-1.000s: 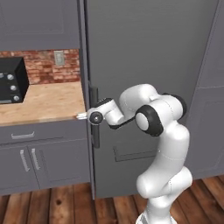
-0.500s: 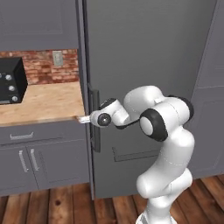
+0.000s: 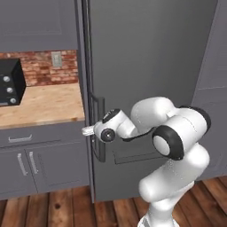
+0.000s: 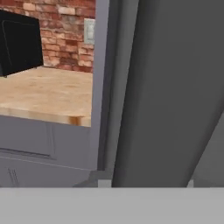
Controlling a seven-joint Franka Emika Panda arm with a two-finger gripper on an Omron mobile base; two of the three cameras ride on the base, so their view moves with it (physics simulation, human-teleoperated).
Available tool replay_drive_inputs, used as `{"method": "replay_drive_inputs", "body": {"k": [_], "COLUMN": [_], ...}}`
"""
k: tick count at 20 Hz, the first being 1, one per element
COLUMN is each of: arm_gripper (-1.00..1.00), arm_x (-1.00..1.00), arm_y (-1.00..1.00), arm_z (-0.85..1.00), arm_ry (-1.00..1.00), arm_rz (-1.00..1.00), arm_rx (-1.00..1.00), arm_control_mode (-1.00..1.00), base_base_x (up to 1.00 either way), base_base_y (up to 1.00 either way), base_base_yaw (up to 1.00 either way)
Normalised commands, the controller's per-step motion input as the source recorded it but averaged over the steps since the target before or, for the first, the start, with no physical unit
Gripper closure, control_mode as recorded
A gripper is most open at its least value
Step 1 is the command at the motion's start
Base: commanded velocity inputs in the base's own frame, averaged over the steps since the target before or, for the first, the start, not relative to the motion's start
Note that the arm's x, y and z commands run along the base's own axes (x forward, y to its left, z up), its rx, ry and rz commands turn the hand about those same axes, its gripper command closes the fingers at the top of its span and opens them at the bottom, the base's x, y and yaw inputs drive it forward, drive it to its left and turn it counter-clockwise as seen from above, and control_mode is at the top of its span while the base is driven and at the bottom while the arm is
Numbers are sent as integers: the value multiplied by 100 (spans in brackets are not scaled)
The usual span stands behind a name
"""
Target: Retrieve the tangerine and banana from the fridge and place them into the bowl on the dining table.
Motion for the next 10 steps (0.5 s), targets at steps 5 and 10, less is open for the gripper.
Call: {"method": "replay_drive_inputs", "body": {"k": [5,10], "arm_gripper": [100,100], "arm_x": [-100,-100], "arm_y": [18,5], "arm_z": [9,6], "arm_ry": [15,24], "arm_rz": [7,12], "arm_rx": [0,0], "arm_control_mode": [-100,-100], "base_base_x": [0,0], "base_base_y": [0,0], "base_base_yaw": [0,0]}}
